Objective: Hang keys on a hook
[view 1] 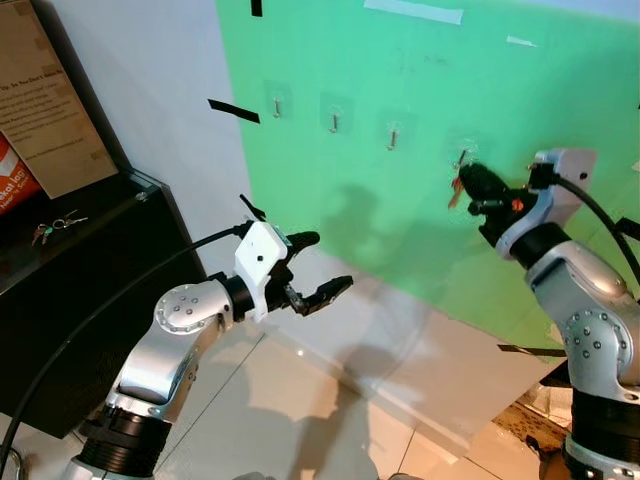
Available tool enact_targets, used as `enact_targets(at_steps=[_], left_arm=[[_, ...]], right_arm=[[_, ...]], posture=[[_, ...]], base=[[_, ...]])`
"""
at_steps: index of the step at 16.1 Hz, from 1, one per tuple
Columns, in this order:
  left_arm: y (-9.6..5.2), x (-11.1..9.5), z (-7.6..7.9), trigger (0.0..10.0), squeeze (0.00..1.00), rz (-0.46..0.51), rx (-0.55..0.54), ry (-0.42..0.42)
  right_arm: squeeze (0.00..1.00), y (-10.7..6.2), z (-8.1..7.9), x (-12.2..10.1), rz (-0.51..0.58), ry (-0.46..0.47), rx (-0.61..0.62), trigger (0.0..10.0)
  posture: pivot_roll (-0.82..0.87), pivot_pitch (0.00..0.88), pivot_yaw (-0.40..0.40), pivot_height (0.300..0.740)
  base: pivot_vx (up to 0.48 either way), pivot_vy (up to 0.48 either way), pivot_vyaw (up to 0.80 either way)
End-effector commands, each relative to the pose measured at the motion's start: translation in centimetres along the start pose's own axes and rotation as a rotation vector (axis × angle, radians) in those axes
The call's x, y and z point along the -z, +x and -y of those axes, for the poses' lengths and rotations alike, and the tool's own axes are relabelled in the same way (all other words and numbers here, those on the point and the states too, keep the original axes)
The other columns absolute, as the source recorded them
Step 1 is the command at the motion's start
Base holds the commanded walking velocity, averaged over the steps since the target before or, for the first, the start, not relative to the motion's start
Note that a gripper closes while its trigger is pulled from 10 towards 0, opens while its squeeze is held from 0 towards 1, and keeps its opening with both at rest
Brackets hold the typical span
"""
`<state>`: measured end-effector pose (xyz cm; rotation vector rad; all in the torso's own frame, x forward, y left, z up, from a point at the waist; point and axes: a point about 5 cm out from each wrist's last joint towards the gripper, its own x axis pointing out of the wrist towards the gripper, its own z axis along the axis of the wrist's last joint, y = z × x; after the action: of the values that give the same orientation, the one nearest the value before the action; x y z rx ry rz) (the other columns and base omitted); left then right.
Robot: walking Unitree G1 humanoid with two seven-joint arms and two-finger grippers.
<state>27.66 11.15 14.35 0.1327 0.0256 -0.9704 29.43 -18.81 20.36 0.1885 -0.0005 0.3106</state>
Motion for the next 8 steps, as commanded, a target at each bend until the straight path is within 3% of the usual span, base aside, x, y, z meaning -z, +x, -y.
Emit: enact_targets(at_steps=[1, 4, 8], left_arm=[[-0.08, -0.64, 0.14, 10.0, 0.0, 0.032, 0.008, 0.017], [0.18, -0.81, 0.29, 10.0, 0.0, 0.057, 0.006, 0.003], [0.69, -0.97, 0.37, 10.0, 0.0, 0.07, 0.015, -0.005]], right_arm=[[0.0, 0.05, -0.7, -0.52, 0.013, -0.006, -0.041, 10.0], [0.0, 0.49, -1.28, -0.62, 0.025, 0.007, -0.057, 10.0], [0.0, 0.97, -0.78, -1.32, 0.077, 0.036, 0.002, 10.0]], posture=[[-0.1, 0.0, 0.03, 0.74], [-0.09, 0.0, 0.026, 0.74], [-0.09, 0.0, 0.027, 0.74]], base=[[0.0, 0.0, 0.0], [0.0, 0.0, 0.0], [0.0, 0.0, 0.0]])
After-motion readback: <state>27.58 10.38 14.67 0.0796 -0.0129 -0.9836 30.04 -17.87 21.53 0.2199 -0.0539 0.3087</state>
